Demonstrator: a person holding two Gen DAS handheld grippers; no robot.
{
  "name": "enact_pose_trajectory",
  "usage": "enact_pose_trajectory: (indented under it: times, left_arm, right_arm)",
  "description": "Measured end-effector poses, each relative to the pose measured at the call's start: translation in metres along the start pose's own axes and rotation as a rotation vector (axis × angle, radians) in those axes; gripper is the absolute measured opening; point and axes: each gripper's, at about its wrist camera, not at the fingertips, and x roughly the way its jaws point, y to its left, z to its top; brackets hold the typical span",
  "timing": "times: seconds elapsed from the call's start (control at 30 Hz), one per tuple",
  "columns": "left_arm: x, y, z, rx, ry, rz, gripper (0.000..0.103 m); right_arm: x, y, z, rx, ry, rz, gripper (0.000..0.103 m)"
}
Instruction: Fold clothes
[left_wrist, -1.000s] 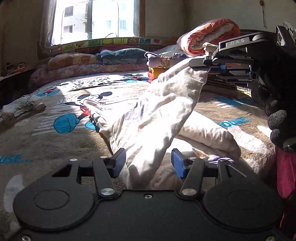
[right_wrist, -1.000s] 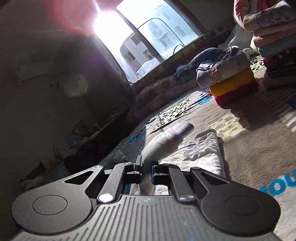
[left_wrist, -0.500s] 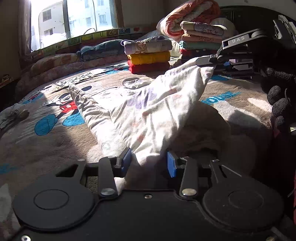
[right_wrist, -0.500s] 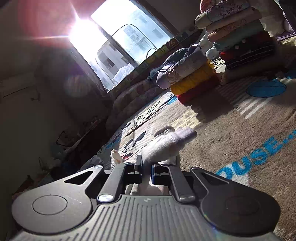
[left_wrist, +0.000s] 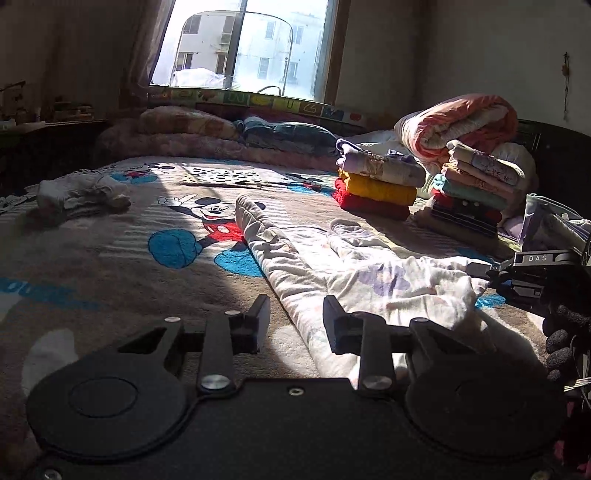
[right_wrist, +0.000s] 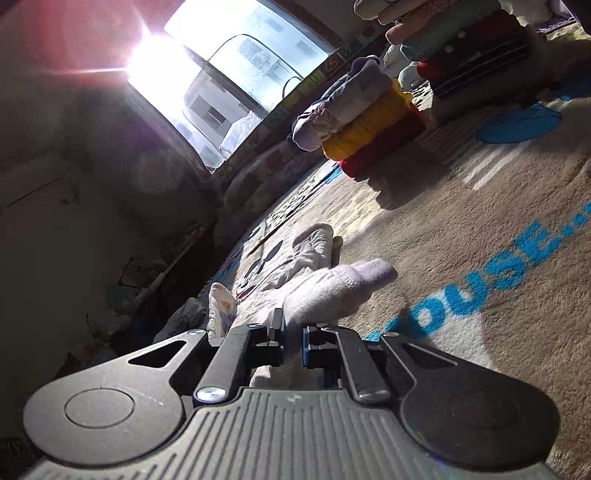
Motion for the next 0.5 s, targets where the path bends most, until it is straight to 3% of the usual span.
enact_pose_trajectory:
  times: [0.1,0.2,0.27,0.37,0.5]
  left_arm:
    - [0.014,-0.021,-0.008,0.065,0.059,-0.036,0.028]
    - [0.036,-0.04,-0.024,0.179,0.214,-0.066,0.028]
    - [0.038,-0.044,-0.024,0.193,0.218,-0.053,0.028]
    - [0.029,-0.027,-0.005,0.104,0.154,-0.068,0.028]
    - [0.042,0.01,0.027,-0.069,0.087,-0.015,0.028]
  right_arm:
    - [-0.003,0.0,-0.001,0.014,-0.003,0.016,0.011]
    - [-0.006,0.001,0.001,0.021,-0.011,0.033,0.011]
    - [-0.006,0.003,0.002,0.013,-0.003,0.04,0.011]
    - [-0.008,0.003,0.002,0.012,0.0,0.052,0.011]
    - [-0.01,0.004,0.003,0.005,0.005,0.072,0.011]
